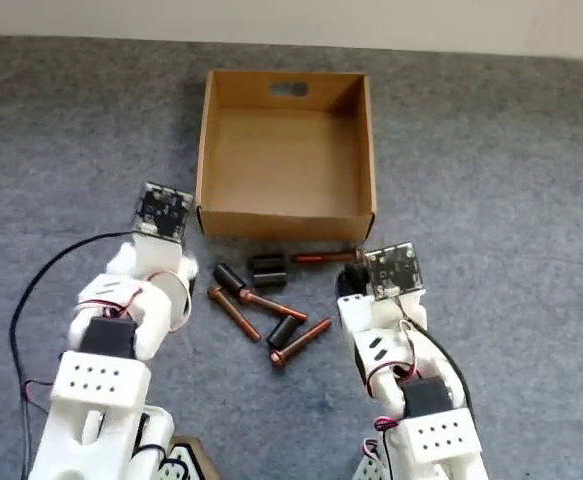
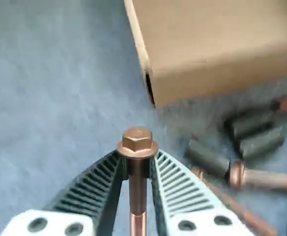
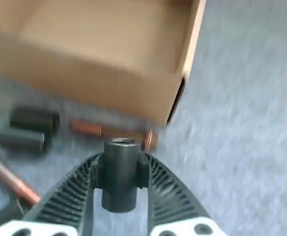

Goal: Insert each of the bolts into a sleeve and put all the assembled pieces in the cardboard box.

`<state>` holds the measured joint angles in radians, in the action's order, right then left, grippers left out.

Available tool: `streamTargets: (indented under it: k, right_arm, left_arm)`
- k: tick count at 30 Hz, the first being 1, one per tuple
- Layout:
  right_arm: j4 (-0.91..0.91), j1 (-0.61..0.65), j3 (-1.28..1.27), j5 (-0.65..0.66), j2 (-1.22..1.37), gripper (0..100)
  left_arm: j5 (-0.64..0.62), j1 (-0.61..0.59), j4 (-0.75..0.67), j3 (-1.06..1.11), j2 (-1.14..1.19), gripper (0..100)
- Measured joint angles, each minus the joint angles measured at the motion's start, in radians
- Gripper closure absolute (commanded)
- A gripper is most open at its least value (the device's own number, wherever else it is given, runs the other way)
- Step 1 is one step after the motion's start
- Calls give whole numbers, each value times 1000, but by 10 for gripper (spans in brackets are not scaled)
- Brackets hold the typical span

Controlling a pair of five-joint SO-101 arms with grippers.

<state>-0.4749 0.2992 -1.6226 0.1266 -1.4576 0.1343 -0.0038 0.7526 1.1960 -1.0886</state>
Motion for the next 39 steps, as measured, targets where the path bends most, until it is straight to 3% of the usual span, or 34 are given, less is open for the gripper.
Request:
streamTargets:
  k: [5, 13, 17, 21, 24, 30, 34, 39]
  right_arm:
    - [14, 0, 40, 0, -196, 992]
    - [89, 26, 275, 0, -316, 992]
    - [120, 106, 371, 0, -318, 992]
    - [195, 158, 430, 0, -259, 992]
    - [207, 178, 439, -2, -172, 992]
    - [209, 186, 371, -3, -48, 992]
    - [209, 186, 247, -3, -49, 992]
    - [209, 186, 153, -3, -178, 992]
  left_arm:
    - [-8, 0, 0, -218, -75, 993]
    - [-222, 5, 0, -488, -84, 992]
    - [-233, 41, -103, -535, -86, 992]
    - [-233, 52, -258, -545, -89, 992]
    - [-242, 72, -279, -545, -100, 992]
    - [-241, 259, -296, -448, -101, 992]
    - [-241, 407, -439, -328, -100, 992]
    - [-241, 437, -574, -261, -100, 992]
